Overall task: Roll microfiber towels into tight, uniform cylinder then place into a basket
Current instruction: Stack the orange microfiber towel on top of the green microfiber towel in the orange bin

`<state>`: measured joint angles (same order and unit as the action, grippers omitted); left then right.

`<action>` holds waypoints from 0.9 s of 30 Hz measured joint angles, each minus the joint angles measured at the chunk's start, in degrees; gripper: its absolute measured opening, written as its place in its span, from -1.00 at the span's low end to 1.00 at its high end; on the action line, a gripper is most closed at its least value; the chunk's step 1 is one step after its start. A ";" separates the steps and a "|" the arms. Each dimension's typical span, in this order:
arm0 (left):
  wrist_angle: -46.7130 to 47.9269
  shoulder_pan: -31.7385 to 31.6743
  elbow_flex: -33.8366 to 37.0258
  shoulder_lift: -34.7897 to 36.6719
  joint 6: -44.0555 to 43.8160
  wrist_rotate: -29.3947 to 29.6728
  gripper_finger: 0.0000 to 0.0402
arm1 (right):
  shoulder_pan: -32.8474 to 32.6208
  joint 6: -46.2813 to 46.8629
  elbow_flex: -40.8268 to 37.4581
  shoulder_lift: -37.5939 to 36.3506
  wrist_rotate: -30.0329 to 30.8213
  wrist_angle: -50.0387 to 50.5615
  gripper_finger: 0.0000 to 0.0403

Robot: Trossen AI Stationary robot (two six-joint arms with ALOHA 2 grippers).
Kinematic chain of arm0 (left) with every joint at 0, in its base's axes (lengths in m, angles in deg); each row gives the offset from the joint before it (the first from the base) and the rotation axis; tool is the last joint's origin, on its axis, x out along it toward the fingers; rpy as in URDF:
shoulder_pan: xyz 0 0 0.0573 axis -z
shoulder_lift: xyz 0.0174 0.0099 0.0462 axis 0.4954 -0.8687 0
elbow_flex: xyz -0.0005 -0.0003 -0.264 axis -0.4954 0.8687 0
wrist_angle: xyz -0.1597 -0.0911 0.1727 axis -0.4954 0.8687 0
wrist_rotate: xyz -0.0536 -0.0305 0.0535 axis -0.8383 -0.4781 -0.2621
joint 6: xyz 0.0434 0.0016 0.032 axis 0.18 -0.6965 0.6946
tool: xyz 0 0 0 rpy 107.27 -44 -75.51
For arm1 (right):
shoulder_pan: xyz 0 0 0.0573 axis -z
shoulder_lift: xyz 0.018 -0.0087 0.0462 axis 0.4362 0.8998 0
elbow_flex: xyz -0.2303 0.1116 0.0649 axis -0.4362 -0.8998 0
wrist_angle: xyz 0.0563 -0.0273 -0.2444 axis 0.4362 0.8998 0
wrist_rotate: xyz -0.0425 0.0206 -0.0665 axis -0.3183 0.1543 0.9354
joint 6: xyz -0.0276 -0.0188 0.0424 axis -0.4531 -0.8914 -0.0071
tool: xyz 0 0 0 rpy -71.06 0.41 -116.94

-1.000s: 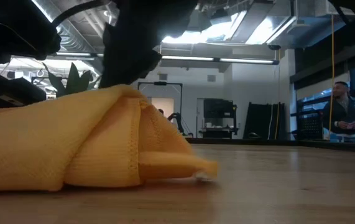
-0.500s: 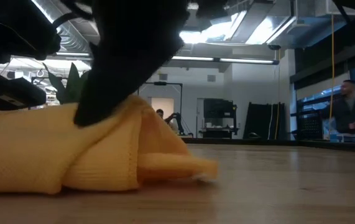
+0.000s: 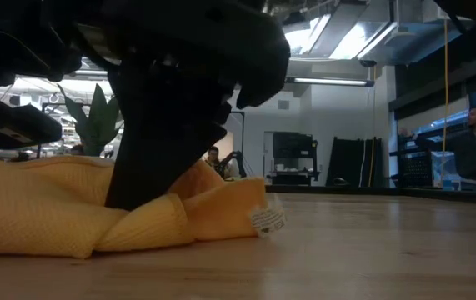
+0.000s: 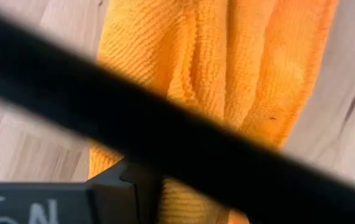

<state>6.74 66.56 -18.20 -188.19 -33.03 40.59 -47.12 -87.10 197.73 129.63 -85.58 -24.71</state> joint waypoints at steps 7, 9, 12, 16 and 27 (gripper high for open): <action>-0.08 0.00 0.02 0.00 0.13 -0.13 -1.00 | 0.83 3.64 0.17 1.29 -2.25 0.86 -0.20; -0.12 0.00 0.02 0.00 0.15 -0.11 -1.00 | 1.05 4.73 0.18 2.03 -2.27 1.06 -0.34; -0.28 0.02 0.02 0.00 0.15 -0.08 -1.00 | 1.54 4.37 0.20 2.15 -3.61 1.37 -0.65; -0.13 0.08 0.02 0.02 0.13 -0.38 -1.00 | 2.27 3.24 0.17 2.32 -7.08 1.30 -0.91; 4.61 1.46 0.39 7.54 0.00 -0.80 -1.00 | 2.87 4.88 0.13 2.38 -6.81 0.46 -0.91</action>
<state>11.35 68.02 -17.81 -180.66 -33.03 39.79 -44.25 -82.22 197.86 132.01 -92.38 -24.25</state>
